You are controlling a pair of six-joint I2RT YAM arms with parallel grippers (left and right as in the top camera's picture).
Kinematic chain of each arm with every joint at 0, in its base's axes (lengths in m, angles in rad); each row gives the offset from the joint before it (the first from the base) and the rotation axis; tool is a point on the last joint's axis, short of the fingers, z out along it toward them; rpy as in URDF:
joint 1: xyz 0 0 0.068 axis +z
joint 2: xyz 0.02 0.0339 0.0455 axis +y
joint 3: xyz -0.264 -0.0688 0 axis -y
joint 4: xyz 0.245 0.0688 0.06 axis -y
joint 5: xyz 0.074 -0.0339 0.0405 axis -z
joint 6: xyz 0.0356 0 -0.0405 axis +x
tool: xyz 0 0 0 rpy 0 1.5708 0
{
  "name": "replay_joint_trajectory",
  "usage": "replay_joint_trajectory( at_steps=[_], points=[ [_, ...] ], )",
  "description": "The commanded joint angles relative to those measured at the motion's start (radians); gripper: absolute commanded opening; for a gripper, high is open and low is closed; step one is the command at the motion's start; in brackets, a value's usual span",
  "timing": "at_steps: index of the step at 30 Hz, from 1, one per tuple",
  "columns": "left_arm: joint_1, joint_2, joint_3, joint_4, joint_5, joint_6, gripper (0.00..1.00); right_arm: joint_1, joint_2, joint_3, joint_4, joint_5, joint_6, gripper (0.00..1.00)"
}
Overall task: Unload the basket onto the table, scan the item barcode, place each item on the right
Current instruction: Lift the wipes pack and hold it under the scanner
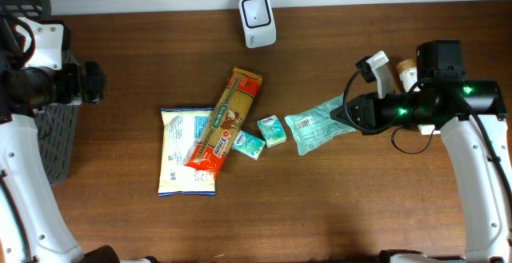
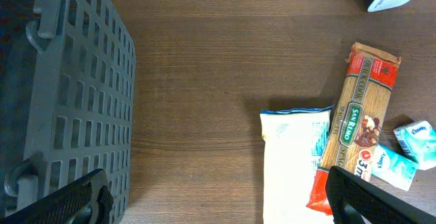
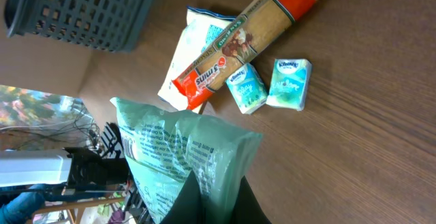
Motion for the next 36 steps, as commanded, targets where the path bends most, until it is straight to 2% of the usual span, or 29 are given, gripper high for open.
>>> replay_joint_trajectory(
  at_steps=[1, 5, 7, 8, 9, 11, 15, 18, 22, 23, 26, 29, 33, 36],
  points=[
    [0.005, 0.001, 0.002, -0.002, 0.011, 0.012, 0.99, 0.01, -0.016, 0.019, 0.003, 0.089, 0.073, 0.04],
    [0.005, 0.001, 0.002, -0.002, 0.011, 0.012, 0.99, 0.161, -0.016, 0.025, 0.157, 0.391, 0.275, 0.04],
    [0.005, 0.001, 0.002, -0.002, 0.011, 0.012, 0.99, 0.316, -0.006, 0.051, 0.29, 0.674, 0.338, 0.04],
    [0.005, 0.001, 0.002, -0.002, 0.011, 0.012, 0.99, 0.359, -0.002, 0.058, 0.329, 0.76, 0.338, 0.04],
    [0.005, 0.001, 0.002, -0.002, 0.011, 0.012, 0.99, 0.434, 0.016, 0.059, 0.418, 0.953, 0.336, 0.04],
    [0.005, 0.001, 0.002, -0.002, 0.011, 0.012, 0.99, 0.521, 0.071, 0.058, 0.554, 1.186, 0.31, 0.04],
    [0.005, 0.001, 0.002, -0.002, 0.011, 0.012, 0.99, 0.61, 0.245, 0.059, 0.911, 1.448, 0.069, 0.04],
    [0.005, 0.001, 0.002, -0.002, 0.011, 0.012, 0.99, 0.614, 0.38, 0.059, 1.258, 1.583, -0.211, 0.04],
    [0.005, 0.001, 0.002, -0.002, 0.011, 0.012, 0.99, 0.59, 0.55, 0.063, 1.726, 1.576, -0.496, 0.04],
    [0.005, 0.001, 0.002, -0.002, 0.011, 0.012, 0.99, 0.587, 0.58, 0.08, 1.778, 1.566, -0.536, 0.04],
    [0.004, 0.001, 0.002, -0.002, 0.011, 0.012, 0.99, 0.583, 0.68, 0.237, 1.792, 1.55, -0.622, 0.04],
    [0.005, 0.001, 0.002, -0.002, 0.011, 0.012, 0.99, 0.561, 0.757, 0.375, 1.726, 1.453, -0.622, 0.04],
    [0.005, 0.001, 0.002, -0.002, 0.011, 0.012, 0.99, 0.508, 0.802, 0.387, 1.724, 1.297, -0.649, 0.04],
    [0.005, 0.001, 0.002, -0.002, 0.011, 0.012, 0.99, 0.477, 0.834, 0.387, 1.724, 1.215, -0.73, 0.04]
  ],
)
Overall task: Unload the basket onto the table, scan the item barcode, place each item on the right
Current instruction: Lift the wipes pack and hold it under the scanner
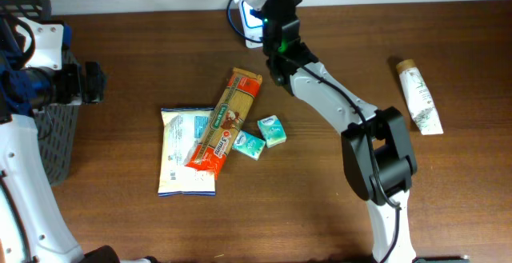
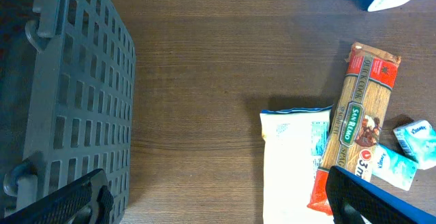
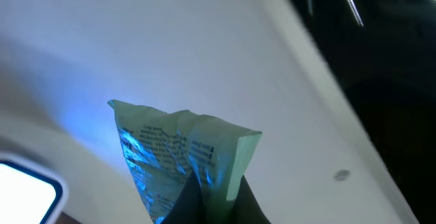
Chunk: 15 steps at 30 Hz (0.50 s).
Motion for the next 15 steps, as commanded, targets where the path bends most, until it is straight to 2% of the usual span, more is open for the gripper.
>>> replay_joint_trajectory(
  at_steps=[1, 4, 15],
  points=[
    [0.005, 0.002, 0.003, -0.002, 0.011, 0.012, 0.99, -0.026, 0.051, 0.026, 0.004, -0.147, -0.124, 0.04],
    [0.005, 0.002, 0.003, -0.002, 0.011, 0.012, 0.99, -0.027, 0.09, 0.026, 0.004, -0.187, -0.204, 0.04],
    [0.005, 0.002, 0.003, -0.002, 0.011, 0.012, 0.99, -0.013, 0.148, 0.026, -0.007, -0.187, -0.208, 0.04]
  ],
)
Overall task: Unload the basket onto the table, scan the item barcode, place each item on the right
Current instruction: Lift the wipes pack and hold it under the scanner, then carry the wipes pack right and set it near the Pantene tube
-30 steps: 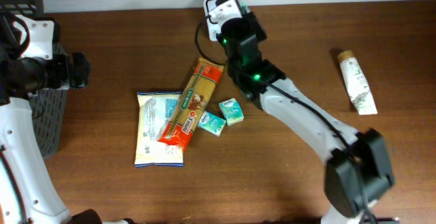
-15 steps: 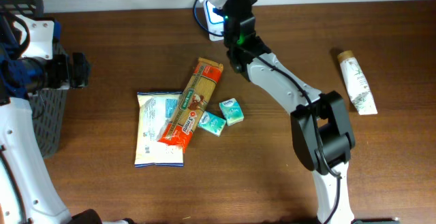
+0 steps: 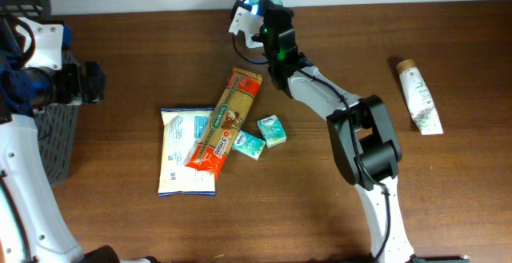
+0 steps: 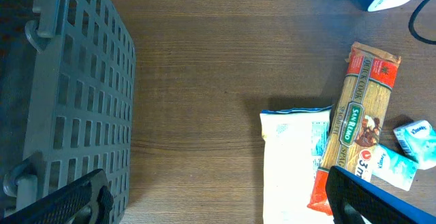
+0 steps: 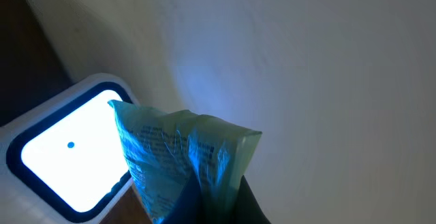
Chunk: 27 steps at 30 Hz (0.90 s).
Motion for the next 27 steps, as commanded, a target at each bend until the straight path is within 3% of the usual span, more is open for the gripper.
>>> replay_joint_trajectory(
  at_steps=[1, 14, 18, 21, 24, 27],
  points=[
    [0.005, 0.001, 0.003, -0.002, 0.011, 0.012, 0.99, 0.008, 0.002, 0.026, 0.018, -0.002, 0.001, 0.04],
    [0.005, 0.001, 0.003, -0.002, 0.011, 0.012, 0.99, 0.026, -0.005, 0.026, 0.022, 0.032, 0.001, 0.04],
    [0.005, 0.001, 0.003, -0.002, 0.011, 0.012, 0.99, 0.04, -0.146, 0.026, -0.029, 0.169, 0.305, 0.04],
    [0.005, 0.001, 0.003, -0.002, 0.011, 0.012, 0.99, 0.038, -0.329, 0.026, -0.305, 0.113, 0.553, 0.04],
    [0.005, 0.001, 0.003, -0.002, 0.011, 0.012, 0.99, 0.002, -0.604, 0.026, -0.827, -0.077, 0.871, 0.04],
    [0.005, 0.001, 0.003, -0.002, 0.011, 0.012, 0.99, -0.088, -0.752, 0.026, -1.199, -0.1, 1.125, 0.04]
  ],
)
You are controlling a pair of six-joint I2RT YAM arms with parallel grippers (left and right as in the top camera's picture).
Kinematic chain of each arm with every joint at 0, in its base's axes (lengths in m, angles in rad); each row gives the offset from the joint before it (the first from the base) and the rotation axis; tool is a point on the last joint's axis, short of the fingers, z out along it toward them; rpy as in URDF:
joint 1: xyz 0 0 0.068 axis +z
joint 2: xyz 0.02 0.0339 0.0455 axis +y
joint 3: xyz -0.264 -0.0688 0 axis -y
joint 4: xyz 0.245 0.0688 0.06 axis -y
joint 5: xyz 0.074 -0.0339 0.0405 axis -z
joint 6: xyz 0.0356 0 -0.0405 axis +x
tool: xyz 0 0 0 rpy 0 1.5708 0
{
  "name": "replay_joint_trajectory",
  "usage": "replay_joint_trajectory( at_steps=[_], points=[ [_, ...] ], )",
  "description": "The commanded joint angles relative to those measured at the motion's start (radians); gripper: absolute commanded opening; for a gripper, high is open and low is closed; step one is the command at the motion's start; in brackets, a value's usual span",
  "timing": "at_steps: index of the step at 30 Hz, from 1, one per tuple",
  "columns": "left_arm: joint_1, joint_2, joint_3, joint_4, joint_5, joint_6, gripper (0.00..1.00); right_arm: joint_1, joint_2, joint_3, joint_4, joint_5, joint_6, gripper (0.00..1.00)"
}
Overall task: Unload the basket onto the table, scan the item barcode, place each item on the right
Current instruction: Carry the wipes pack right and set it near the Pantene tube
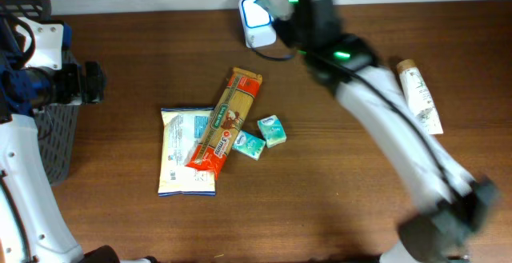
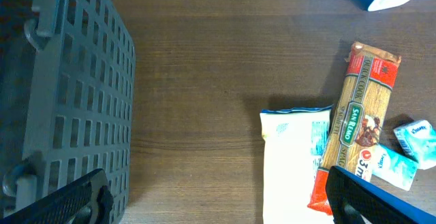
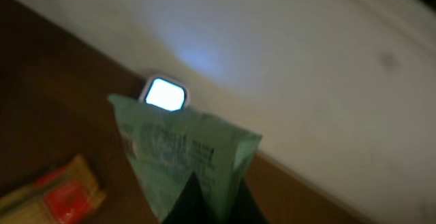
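Observation:
In the right wrist view my right gripper [image 3: 206, 200] is shut on the lower edge of a green printed pouch [image 3: 180, 152]. The pouch stands upright in front of the lens. Beyond it the white scanner [image 3: 165, 93] glows, small and some way off. From overhead the scanner [image 1: 257, 11] sits at the table's back edge, and the right arm [image 1: 360, 71] is blurred beside it. My left gripper [image 2: 218, 200] is open and holds nothing, near the basket at the left.
A grey slatted basket [image 2: 75, 94] stands at the far left. A pasta pack [image 1: 226, 121] lies across a white bag [image 1: 182, 153] mid-table, with two small tissue packs [image 1: 262, 137] beside them. A cream tube [image 1: 420, 95] lies at the right.
My right gripper, still shut on the pouch, has drawn back from the scanner. The scanner filled the view before and is now small and distant. The left arm has not moved.
My right gripper held the green pouch low over the table at the right. Then it was at the back edge with blue light on the pouch, then close against the lit scanner face. Now the pouch is held farther from the scanner. The left arm stayed still.

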Motion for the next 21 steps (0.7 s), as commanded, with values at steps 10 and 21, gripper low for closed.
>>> replay_joint_trajectory(
  at_steps=[10, 21],
  points=[
    [0.004, 0.001, 0.004, -0.001, 0.01, 0.012, 0.99, -0.648, 0.132, -0.06, -0.426, -0.581, 0.349, 0.04],
    [0.004, 0.001, 0.004, -0.001, 0.01, 0.012, 0.99, -0.745, 0.388, -0.06, -0.505, -0.258, 0.521, 0.44]
  ],
)
